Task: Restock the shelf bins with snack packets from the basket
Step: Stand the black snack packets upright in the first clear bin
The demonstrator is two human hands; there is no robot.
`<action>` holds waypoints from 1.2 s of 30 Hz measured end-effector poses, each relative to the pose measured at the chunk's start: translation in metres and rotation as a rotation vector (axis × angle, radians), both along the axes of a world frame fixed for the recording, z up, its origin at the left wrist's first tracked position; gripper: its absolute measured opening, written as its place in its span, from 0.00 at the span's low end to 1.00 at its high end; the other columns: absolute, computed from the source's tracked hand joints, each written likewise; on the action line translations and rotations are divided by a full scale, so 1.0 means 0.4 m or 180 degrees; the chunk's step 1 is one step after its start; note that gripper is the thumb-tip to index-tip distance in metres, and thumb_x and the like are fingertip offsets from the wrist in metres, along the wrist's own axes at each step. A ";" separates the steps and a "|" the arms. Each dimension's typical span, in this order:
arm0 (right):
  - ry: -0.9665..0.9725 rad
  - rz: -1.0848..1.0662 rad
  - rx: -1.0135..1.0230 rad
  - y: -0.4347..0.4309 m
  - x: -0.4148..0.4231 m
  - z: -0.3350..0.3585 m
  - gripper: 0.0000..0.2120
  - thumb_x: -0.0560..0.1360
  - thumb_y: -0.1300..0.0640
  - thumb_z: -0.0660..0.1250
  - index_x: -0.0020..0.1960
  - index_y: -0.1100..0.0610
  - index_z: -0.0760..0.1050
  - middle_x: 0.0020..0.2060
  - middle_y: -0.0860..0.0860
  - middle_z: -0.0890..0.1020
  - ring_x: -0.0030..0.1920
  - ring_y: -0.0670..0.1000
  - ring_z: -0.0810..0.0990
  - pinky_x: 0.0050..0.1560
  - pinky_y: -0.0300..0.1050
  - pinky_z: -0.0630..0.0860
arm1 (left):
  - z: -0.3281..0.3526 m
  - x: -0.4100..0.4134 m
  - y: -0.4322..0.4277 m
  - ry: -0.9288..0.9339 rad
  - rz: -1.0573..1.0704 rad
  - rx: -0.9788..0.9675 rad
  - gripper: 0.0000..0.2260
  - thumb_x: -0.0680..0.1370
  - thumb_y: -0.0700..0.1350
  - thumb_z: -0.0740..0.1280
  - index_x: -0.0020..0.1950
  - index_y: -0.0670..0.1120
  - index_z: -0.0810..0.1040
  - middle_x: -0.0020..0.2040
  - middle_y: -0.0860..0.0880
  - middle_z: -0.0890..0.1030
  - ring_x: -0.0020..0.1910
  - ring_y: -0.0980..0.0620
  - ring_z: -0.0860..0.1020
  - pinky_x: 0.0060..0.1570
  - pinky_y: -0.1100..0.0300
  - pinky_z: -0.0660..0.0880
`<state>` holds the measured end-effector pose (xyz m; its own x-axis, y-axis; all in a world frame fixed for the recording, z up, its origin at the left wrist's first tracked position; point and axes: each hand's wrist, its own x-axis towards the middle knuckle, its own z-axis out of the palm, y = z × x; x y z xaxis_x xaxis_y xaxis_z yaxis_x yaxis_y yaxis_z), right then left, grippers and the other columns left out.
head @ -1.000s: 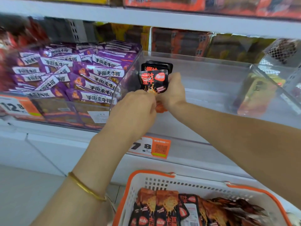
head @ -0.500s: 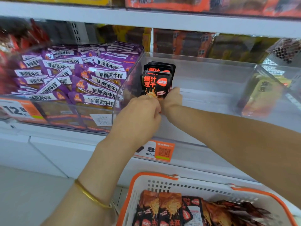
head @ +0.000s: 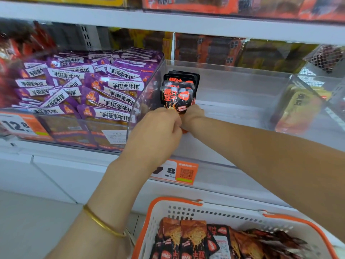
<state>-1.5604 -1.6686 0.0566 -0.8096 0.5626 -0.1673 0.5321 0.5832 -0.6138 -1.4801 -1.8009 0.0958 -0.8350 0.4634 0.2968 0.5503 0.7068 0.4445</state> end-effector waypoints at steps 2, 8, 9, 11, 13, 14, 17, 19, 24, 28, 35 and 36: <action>-0.0035 0.0104 0.0071 0.003 0.007 0.005 0.28 0.71 0.50 0.69 0.65 0.62 0.68 0.61 0.58 0.75 0.62 0.57 0.74 0.60 0.47 0.73 | 0.001 0.003 -0.001 0.0016 0.0020 0.0061 0.10 0.77 0.41 0.60 0.52 0.45 0.79 0.51 0.47 0.78 0.51 0.47 0.75 0.51 0.49 0.73; 0.0289 0.0100 0.0000 0.001 0.024 0.011 0.19 0.72 0.56 0.68 0.60 0.62 0.69 0.57 0.57 0.76 0.55 0.57 0.76 0.54 0.47 0.73 | 0.014 0.025 -0.001 0.0108 0.0153 0.0172 0.09 0.77 0.41 0.60 0.52 0.46 0.79 0.47 0.48 0.79 0.47 0.47 0.75 0.47 0.49 0.74; 0.0456 0.0006 -0.0040 -0.002 0.025 0.015 0.22 0.72 0.57 0.69 0.62 0.62 0.67 0.59 0.58 0.75 0.59 0.59 0.75 0.57 0.49 0.71 | 0.015 0.029 -0.001 0.0113 0.0147 0.0170 0.09 0.78 0.41 0.60 0.51 0.46 0.79 0.47 0.49 0.79 0.46 0.47 0.75 0.46 0.49 0.74; 0.0756 -0.0092 -0.0011 -0.005 0.026 0.024 0.26 0.71 0.58 0.71 0.63 0.63 0.64 0.62 0.60 0.72 0.63 0.61 0.72 0.61 0.50 0.69 | 0.014 0.032 -0.002 0.0106 0.0127 0.0138 0.09 0.78 0.42 0.60 0.51 0.47 0.79 0.48 0.50 0.79 0.47 0.47 0.75 0.47 0.49 0.74; 0.0790 -0.0109 -0.0016 -0.007 0.026 0.026 0.27 0.71 0.59 0.71 0.64 0.63 0.63 0.63 0.60 0.70 0.64 0.61 0.71 0.63 0.51 0.68 | 0.012 0.031 -0.003 0.0097 0.0117 0.0131 0.09 0.78 0.42 0.60 0.52 0.47 0.79 0.48 0.50 0.79 0.48 0.48 0.75 0.47 0.49 0.74; 0.0718 -0.0122 -0.0068 -0.009 0.023 0.023 0.27 0.71 0.59 0.71 0.65 0.64 0.62 0.64 0.60 0.70 0.64 0.61 0.70 0.63 0.51 0.68 | 0.011 0.029 -0.003 0.0094 0.0112 0.0133 0.09 0.78 0.42 0.60 0.52 0.47 0.79 0.49 0.50 0.80 0.48 0.48 0.76 0.47 0.49 0.74; 0.0500 -0.0146 -0.0134 -0.011 0.012 0.013 0.25 0.75 0.59 0.67 0.67 0.64 0.61 0.66 0.61 0.67 0.66 0.61 0.68 0.65 0.50 0.66 | 0.007 0.027 -0.001 0.0052 0.0101 0.0120 0.09 0.77 0.41 0.60 0.51 0.47 0.79 0.49 0.49 0.80 0.49 0.48 0.76 0.48 0.49 0.74; 0.0418 -0.0152 -0.0064 -0.009 0.006 0.010 0.25 0.76 0.58 0.65 0.68 0.65 0.61 0.67 0.61 0.67 0.67 0.60 0.68 0.66 0.49 0.65 | 0.005 0.026 0.000 0.0020 0.0097 0.0091 0.09 0.77 0.41 0.60 0.51 0.46 0.79 0.48 0.49 0.79 0.49 0.47 0.76 0.48 0.49 0.74; 0.0274 -0.0174 -0.0084 -0.002 -0.001 0.004 0.27 0.75 0.55 0.68 0.68 0.63 0.61 0.67 0.60 0.67 0.66 0.59 0.68 0.65 0.48 0.66 | 0.004 0.024 -0.002 0.0004 0.0090 0.0089 0.09 0.77 0.42 0.60 0.51 0.46 0.79 0.49 0.49 0.79 0.49 0.48 0.76 0.48 0.49 0.74; 0.0191 -0.0128 -0.0107 0.004 0.002 0.003 0.29 0.73 0.54 0.70 0.68 0.62 0.61 0.66 0.59 0.68 0.65 0.59 0.70 0.64 0.49 0.68 | 0.007 0.025 -0.002 -0.0003 0.0081 0.0100 0.09 0.78 0.42 0.59 0.51 0.46 0.79 0.49 0.49 0.79 0.49 0.48 0.75 0.48 0.49 0.74; 0.0172 -0.0046 -0.0149 0.008 0.005 0.003 0.30 0.71 0.53 0.72 0.66 0.62 0.63 0.64 0.59 0.69 0.64 0.59 0.71 0.64 0.51 0.71 | 0.010 0.028 -0.005 0.0032 0.0069 0.0151 0.09 0.78 0.42 0.59 0.50 0.46 0.79 0.48 0.49 0.79 0.47 0.48 0.76 0.47 0.48 0.74; 0.0180 -0.0037 -0.0155 0.008 0.007 0.003 0.30 0.71 0.53 0.72 0.66 0.62 0.63 0.64 0.59 0.70 0.63 0.59 0.72 0.63 0.51 0.71 | 0.011 0.029 -0.005 0.0032 0.0080 0.0159 0.09 0.78 0.42 0.59 0.50 0.46 0.78 0.47 0.49 0.79 0.47 0.48 0.75 0.47 0.48 0.74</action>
<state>-1.5577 -1.6652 0.0579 -0.8120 0.5644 -0.1488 0.5023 0.5459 -0.6706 -1.4686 -1.8030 0.1003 -0.8430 0.4266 0.3276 0.5373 0.6975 0.4741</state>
